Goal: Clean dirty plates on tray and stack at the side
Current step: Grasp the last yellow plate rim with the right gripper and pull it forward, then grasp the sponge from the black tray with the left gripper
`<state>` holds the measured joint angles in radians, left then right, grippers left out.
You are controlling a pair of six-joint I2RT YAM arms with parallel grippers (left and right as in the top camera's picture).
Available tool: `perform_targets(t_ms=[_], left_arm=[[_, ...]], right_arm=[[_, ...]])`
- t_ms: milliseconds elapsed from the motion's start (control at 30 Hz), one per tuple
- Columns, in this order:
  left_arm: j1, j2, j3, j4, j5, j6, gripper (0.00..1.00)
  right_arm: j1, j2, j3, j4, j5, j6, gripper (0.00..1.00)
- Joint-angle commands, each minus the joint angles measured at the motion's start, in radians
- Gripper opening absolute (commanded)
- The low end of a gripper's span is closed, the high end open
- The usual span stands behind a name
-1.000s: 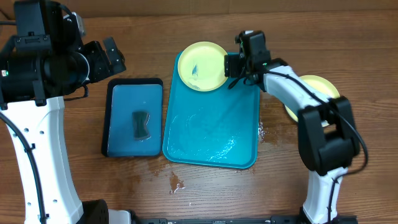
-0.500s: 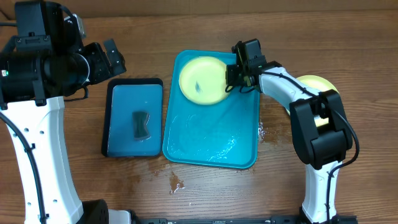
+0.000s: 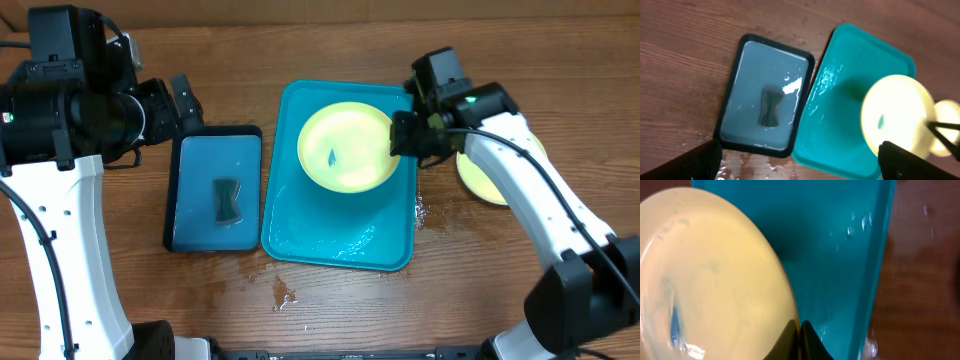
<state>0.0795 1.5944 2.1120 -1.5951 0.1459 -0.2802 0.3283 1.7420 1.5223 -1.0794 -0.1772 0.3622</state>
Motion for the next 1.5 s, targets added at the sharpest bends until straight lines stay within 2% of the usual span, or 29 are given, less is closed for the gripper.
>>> perform_targets(t_ms=[0,100,200,267,333,433,600,667,767,833,933,1000,1100,1200,1333,1367,1400,1433,1467], left_arm=[[0.005,0.003,-0.002,-0.017,-0.002,0.089,1.00],[0.005,0.003,-0.024,-0.033,-0.035,0.090,1.00],[0.005,0.003,-0.072,-0.039,-0.045,0.075,1.00],[0.005,0.003,-0.126,-0.031,-0.044,0.055,0.99],[0.005,0.003,-0.181,-0.022,-0.044,0.055,0.96],[0.004,0.003,-0.290,0.020,-0.041,0.056,0.90],[-0.014,0.003,-0.524,0.192,-0.021,0.056,0.85],[-0.036,0.003,-0.615,0.269,-0.003,0.055,0.81],[-0.092,0.005,-0.762,0.417,-0.010,0.055,0.77],[-0.127,0.005,-0.845,0.505,-0.069,0.030,0.75],[-0.159,0.007,-0.943,0.590,-0.257,-0.090,0.75],[-0.158,0.011,-0.982,0.617,-0.341,-0.163,0.71],[-0.138,0.027,-1.025,0.697,-0.350,-0.188,0.66],[-0.123,0.076,-1.056,0.792,-0.274,-0.182,0.62],[-0.121,0.181,-1.057,0.858,-0.073,-0.070,0.49],[-0.121,0.202,-1.056,0.866,-0.061,-0.055,0.42],[-0.121,0.223,-1.056,0.868,-0.059,-0.055,0.35],[-0.120,0.239,-1.054,0.867,-0.059,-0.053,0.23],[-0.117,0.247,-1.053,0.862,-0.058,-0.048,0.06]], right_arm=[[0.016,0.029,-0.066,-0.029,-0.012,0.199,0.04],[0.056,0.033,-0.193,0.079,-0.028,0.338,0.04],[0.109,0.034,-0.340,0.256,-0.026,0.465,0.04],[0.130,0.034,-0.405,0.349,-0.011,0.499,0.04],[0.135,0.034,-0.422,0.371,0.034,0.498,0.04],[0.134,0.016,-0.404,0.375,0.048,0.362,0.23],[0.132,-0.081,-0.323,0.325,0.048,0.128,0.32],[0.132,-0.122,-0.302,0.313,0.048,0.092,0.35],[0.132,-0.183,-0.290,0.307,0.045,0.075,0.48],[0.132,-0.209,-0.290,0.305,0.045,0.075,0.49],[0.132,-0.218,-0.290,0.289,0.045,0.075,0.50],[0.132,-0.217,-0.290,0.265,0.045,0.075,0.50],[0.132,-0.216,-0.290,0.237,0.045,0.075,0.50],[0.132,-0.216,-0.291,0.232,0.045,0.075,0.50],[0.132,-0.216,-0.291,0.232,0.045,0.075,0.50],[0.132,-0.216,-0.291,0.232,0.045,0.076,0.50],[0.132,-0.216,-0.290,0.232,0.045,0.076,0.50],[0.132,-0.216,-0.291,0.232,0.045,0.076,0.50],[0.132,-0.216,-0.291,0.232,0.045,0.075,0.50]])
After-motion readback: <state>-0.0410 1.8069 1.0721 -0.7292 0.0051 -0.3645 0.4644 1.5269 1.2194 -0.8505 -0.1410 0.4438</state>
